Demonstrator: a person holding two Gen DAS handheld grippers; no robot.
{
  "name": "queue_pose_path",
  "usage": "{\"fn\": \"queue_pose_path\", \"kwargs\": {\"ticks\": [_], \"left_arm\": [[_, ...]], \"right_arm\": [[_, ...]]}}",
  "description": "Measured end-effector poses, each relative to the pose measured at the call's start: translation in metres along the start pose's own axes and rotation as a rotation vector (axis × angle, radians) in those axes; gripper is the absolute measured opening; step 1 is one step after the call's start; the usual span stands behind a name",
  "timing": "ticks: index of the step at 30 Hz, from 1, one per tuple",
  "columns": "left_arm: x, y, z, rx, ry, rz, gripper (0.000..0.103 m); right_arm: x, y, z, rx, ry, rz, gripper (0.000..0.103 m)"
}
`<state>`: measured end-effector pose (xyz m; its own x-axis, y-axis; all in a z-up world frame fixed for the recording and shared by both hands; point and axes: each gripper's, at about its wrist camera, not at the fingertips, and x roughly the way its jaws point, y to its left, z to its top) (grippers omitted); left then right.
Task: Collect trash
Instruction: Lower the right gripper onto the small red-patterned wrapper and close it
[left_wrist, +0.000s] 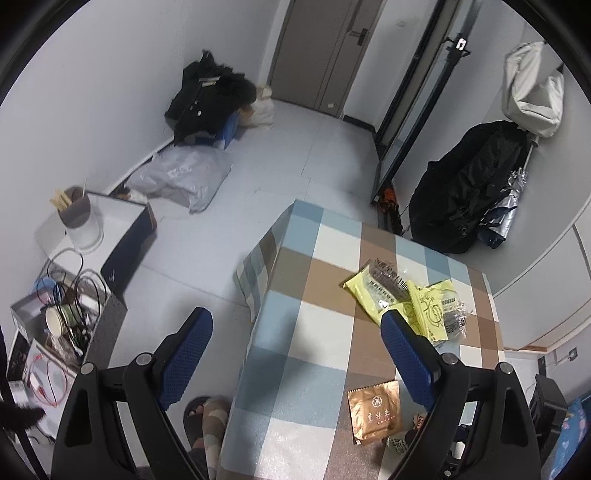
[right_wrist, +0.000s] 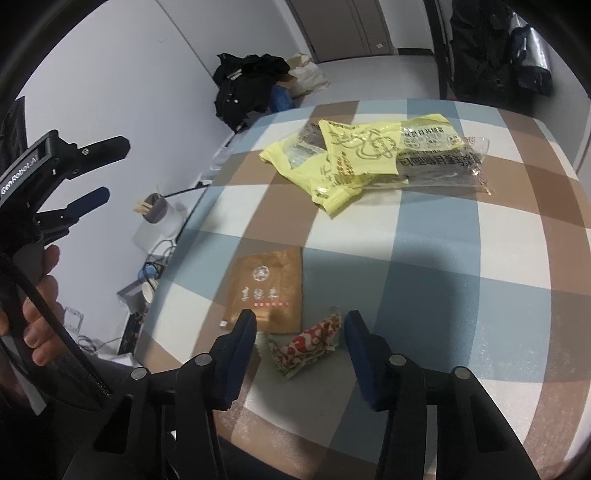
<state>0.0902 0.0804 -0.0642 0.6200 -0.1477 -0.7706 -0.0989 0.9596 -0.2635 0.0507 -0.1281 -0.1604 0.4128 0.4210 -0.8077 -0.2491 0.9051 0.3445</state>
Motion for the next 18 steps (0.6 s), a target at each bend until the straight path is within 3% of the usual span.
{"fn": "queue_pose_path", "kwargs": {"ticks": [4,7,9,18], "left_arm": [[0.002,0.0,-0.002,-0.008,0.017,-0.005,0.091],[0.004,-0.003,-0.003,0.007,0.022,-0.006,0.091],[0.005,-0.006,-0.004,0.024,0.026,-0.002,0.091],[0.01,-0.013,-0.009,0.067,0.055,-0.004,0.091]], "right_arm": [[0.001,-0.006,-0.005,0.027,0.008,0.009,0.032],[-0.002,-0.007,-0.008,0.025,-0.001,0.01,0.031],[-0.003,-0.007,-0.009,0.022,-0.005,0.017,0.019],[-0.011,-0.013,-0.011,0.027,-0.018,0.022,0.015]]}}
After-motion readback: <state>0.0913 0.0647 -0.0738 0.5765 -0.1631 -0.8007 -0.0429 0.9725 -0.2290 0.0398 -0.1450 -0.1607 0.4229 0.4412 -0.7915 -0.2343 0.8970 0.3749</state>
